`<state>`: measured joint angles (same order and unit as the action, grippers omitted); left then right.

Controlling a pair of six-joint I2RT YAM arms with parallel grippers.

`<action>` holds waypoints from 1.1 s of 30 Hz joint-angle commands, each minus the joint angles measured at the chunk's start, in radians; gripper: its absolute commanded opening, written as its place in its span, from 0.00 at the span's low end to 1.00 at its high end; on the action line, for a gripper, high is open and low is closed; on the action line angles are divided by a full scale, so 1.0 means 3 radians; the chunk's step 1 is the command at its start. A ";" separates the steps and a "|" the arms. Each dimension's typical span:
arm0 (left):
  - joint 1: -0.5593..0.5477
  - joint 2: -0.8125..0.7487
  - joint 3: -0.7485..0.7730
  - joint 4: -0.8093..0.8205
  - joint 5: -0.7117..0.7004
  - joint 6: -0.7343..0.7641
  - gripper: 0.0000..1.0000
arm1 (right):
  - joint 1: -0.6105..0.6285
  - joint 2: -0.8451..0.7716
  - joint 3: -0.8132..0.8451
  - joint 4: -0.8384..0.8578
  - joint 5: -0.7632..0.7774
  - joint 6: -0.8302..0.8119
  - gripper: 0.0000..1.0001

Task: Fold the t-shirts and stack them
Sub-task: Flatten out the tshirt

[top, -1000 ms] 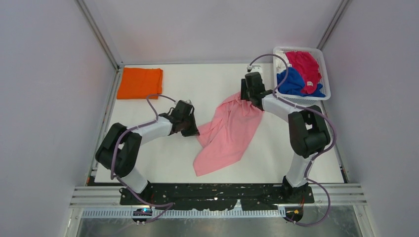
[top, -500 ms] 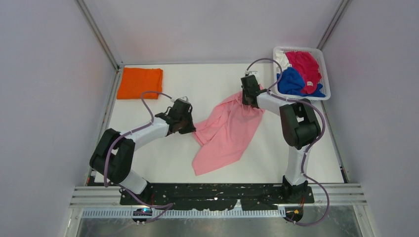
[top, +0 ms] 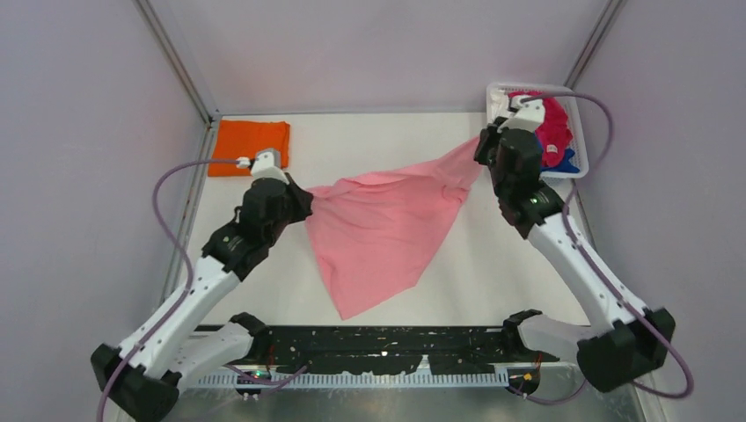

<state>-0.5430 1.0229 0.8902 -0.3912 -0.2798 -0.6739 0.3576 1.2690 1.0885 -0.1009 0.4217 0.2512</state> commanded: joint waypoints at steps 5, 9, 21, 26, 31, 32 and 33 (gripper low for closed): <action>-0.0004 -0.1348 0.0361 -0.0198 -0.0540 0.0350 0.00 | 0.0008 -0.1529 0.0157 -0.0045 -0.0311 -0.0010 0.05; -0.0004 -0.1841 0.0624 -0.0240 -0.0458 0.0495 0.00 | 0.0006 -0.1924 0.0543 -0.0236 -0.0550 0.0006 0.05; -0.0002 -0.2248 0.1446 -0.0264 0.0052 0.0807 0.00 | 0.0011 -0.2226 0.1598 -0.0733 -0.1271 0.0122 0.05; -0.0002 -0.2136 0.1571 -0.0269 0.0078 0.0821 0.00 | 0.0010 -0.2122 0.1831 -0.0852 -0.1193 0.0065 0.05; -0.0004 -0.1920 0.1413 -0.0206 -0.0274 0.0848 0.00 | 0.0009 -0.2014 0.1582 -0.0731 -0.0911 0.0058 0.05; -0.0005 -0.1851 0.1353 -0.0185 -0.0475 0.0862 0.00 | 0.0009 -0.1966 0.1462 -0.0673 -0.0796 0.0060 0.05; -0.0005 -0.1786 0.1275 -0.0163 -0.0619 0.0875 0.00 | 0.0012 -0.1935 0.1402 -0.0644 -0.0738 0.0064 0.05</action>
<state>-0.5430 0.3878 1.3334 -0.4629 -0.3065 -0.4438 0.3584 0.5995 1.5833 -0.3294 0.0982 0.2790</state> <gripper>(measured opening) 0.022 0.060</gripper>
